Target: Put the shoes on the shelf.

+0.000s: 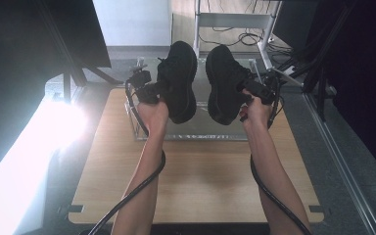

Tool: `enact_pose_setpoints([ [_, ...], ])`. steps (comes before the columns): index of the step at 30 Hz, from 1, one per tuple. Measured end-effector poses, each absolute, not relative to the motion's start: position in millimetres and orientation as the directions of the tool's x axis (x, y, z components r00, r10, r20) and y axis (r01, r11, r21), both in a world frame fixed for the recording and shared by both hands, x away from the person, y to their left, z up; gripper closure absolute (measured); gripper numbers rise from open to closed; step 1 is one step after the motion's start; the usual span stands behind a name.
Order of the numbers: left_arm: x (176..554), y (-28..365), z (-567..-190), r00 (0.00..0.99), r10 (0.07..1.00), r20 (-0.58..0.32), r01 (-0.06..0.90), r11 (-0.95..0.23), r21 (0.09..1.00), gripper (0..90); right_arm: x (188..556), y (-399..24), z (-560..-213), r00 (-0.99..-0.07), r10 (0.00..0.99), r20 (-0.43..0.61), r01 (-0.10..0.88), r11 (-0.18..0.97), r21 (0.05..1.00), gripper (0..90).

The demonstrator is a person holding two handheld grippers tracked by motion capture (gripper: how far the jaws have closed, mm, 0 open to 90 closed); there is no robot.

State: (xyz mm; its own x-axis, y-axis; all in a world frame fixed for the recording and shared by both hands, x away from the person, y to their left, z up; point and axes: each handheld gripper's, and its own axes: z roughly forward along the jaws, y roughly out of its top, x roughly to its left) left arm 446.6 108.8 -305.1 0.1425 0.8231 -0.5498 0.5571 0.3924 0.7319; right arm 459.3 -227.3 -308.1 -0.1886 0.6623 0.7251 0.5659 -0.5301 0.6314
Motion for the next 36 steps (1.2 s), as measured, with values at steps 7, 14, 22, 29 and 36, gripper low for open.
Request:
enact_pose_setpoints([
  [7,463,105,-304,0.121,0.841,-0.527,0.563,0.379,0.734,80.5,477,-222,-310,-0.164,0.685,0.71,0.569,-0.522,0.635,73.6],
  [14,474,103,-303,0.099,0.857,-0.507,0.572,0.368,0.733,80.2,490,-220,-310,-0.145,0.699,0.701,0.564,-0.523,0.639,73.4],
  [22,488,98,-299,0.074,0.88,-0.47,0.591,0.341,0.731,79.8,502,-209,-306,-0.146,0.726,0.672,0.565,-0.496,0.659,73.3],
  [29,493,95,-294,0.054,0.912,-0.407,0.601,0.296,0.743,77.5,508,-200,-306,-0.142,0.749,0.647,0.57,-0.473,0.672,70.3],
  [36,496,88,-295,0.072,0.913,-0.402,0.622,0.274,0.734,70.5,509,-194,-307,-0.152,0.742,0.653,0.567,-0.476,0.672,68.5],
])
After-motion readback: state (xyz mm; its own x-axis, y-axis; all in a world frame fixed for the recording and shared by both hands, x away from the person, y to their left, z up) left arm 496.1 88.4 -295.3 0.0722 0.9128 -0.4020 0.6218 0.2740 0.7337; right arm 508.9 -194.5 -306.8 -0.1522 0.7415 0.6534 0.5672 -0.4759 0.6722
